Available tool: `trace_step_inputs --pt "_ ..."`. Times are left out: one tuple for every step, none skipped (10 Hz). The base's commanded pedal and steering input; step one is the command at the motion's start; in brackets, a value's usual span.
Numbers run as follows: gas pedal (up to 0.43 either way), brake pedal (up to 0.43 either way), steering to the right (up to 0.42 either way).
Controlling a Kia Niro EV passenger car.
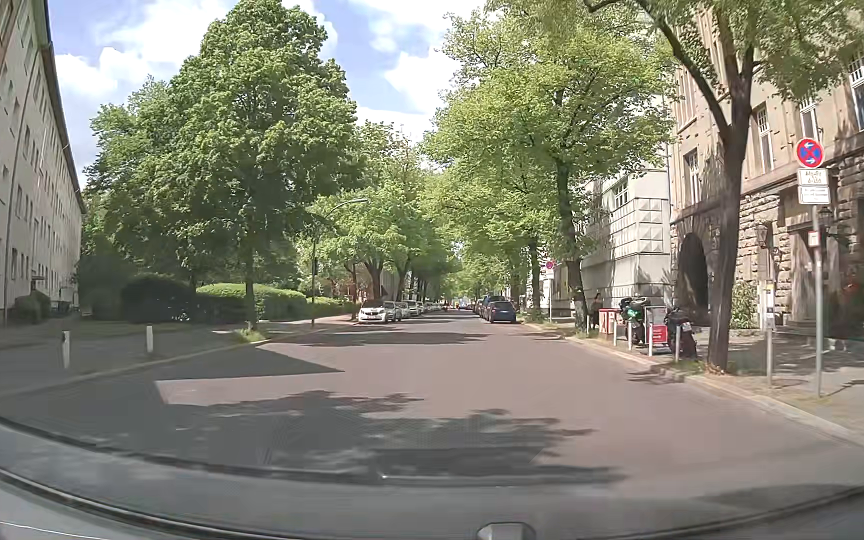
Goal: Follow the waypoints while adhering to traffic rules and regulations
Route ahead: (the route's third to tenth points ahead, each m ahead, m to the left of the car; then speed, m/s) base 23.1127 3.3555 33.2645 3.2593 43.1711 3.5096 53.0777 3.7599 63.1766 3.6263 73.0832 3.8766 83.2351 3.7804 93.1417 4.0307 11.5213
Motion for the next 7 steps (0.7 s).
trace_step_inputs --pt "0.028 0.018 -0.005" --pt "0.028 0.018 -0.004" --pt "0.028 0.018 -0.004" --pt "0.028 0.018 -0.003" --pt "0.028 0.018 -0.002" --pt "0.028 0.018 0.000" --pt "0.028 0.018 0.000"
